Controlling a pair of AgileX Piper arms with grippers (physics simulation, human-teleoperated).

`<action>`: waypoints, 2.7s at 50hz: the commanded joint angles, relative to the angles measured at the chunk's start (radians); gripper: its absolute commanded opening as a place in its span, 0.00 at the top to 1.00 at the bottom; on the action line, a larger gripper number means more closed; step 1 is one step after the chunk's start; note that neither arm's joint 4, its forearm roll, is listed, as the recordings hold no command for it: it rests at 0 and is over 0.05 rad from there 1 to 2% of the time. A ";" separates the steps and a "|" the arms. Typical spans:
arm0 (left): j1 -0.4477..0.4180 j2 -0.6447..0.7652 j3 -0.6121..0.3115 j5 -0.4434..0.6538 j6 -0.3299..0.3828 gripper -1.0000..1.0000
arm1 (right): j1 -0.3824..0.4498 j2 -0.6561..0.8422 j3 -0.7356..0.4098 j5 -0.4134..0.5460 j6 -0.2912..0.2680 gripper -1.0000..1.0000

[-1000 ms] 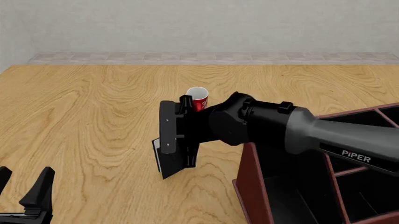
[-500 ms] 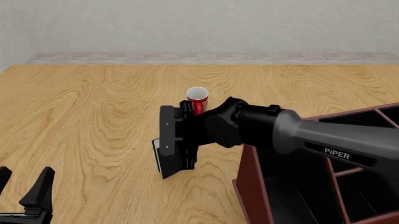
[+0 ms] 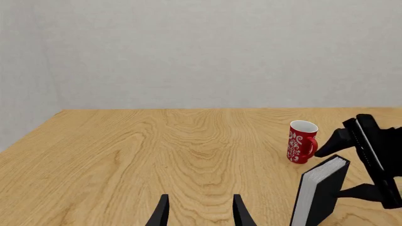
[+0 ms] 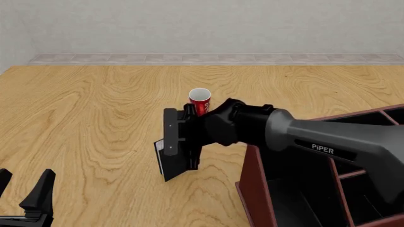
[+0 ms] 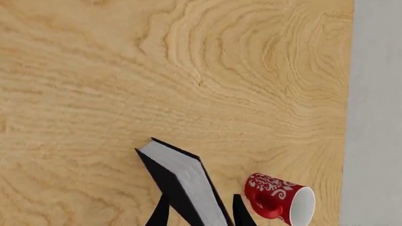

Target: Pick up the book and place it in the left compartment of the caddy.

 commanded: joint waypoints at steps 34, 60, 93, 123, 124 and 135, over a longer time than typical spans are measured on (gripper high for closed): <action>0.000 0.000 -0.002 0.001 0.000 0.00 | -0.004 0.032 0.019 0.032 0.027 1.00; 0.000 0.000 -0.002 0.001 0.000 0.00 | 0.035 -0.200 0.041 0.165 -0.025 1.00; 0.000 0.000 -0.002 0.001 0.000 0.00 | 0.146 -0.308 -0.283 0.616 0.499 1.00; 0.000 0.000 -0.002 0.001 0.000 0.00 | 0.145 -0.431 -0.277 0.781 0.792 1.00; 0.000 0.000 -0.002 0.001 0.000 0.00 | 0.146 -0.435 -0.274 0.781 0.800 1.00; 0.000 0.000 -0.002 0.001 0.000 0.00 | 0.172 -0.485 -0.232 0.781 0.920 1.00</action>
